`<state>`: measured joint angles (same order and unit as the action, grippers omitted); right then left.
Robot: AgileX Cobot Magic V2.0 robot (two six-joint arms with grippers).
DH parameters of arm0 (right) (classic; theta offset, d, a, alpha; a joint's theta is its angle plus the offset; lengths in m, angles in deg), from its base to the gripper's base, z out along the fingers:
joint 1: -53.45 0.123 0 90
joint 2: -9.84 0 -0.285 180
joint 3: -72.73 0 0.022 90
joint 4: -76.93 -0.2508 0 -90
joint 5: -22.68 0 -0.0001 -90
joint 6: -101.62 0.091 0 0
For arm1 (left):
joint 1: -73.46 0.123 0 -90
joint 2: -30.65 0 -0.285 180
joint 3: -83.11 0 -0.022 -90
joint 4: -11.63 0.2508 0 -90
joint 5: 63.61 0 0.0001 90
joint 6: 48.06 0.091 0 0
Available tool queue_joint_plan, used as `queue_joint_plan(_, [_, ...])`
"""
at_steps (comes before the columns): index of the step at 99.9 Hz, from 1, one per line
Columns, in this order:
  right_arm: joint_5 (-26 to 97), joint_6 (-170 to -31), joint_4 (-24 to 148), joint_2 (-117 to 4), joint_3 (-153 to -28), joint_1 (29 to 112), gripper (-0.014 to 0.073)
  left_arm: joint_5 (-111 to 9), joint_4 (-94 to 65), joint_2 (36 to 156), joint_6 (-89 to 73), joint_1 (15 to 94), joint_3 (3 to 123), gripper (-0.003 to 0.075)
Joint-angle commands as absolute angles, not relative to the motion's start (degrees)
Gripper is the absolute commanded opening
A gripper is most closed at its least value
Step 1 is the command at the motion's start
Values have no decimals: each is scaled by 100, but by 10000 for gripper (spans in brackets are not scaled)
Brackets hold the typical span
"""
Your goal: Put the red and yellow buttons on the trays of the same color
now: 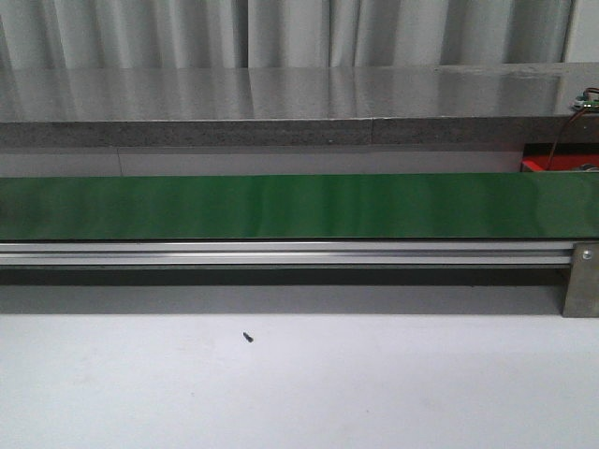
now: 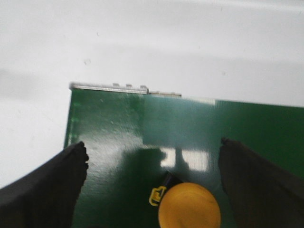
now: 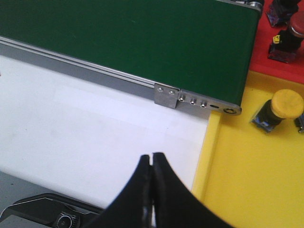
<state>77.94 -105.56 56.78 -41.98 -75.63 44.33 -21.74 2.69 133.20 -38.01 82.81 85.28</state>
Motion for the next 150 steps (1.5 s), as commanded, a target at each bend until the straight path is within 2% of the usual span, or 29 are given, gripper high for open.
queue_joint_plan(1, [7570, -10601, 5576, -4170, -7692, 4450, -95, -2687, 234, 12870, -3806, 8308, 8741, 559])
queue_joint_plan(26, [7570, -10601, 5576, -4170, -7692, 4450, -95, -2836, 299, 12989, -3806, 8923, 9397, 558])
queue_joint_plan(59, [7570, -10601, 5576, -4170, -7692, 4450, -95, -2704, 354, 14047, -3806, 9799, 10455, 558])
queue_joint_plan(107, [7570, -10601, 5576, -4170, -7692, 4450, -95, -2747, 1057, 15778, -4124, 9914, 11882, 558])
queue_joint_plan(150, [7578, -10601, 5576, -4170, -7692, 4450, -95, -3041, 1276, 16340, -4469, 10129, 12027, 558])
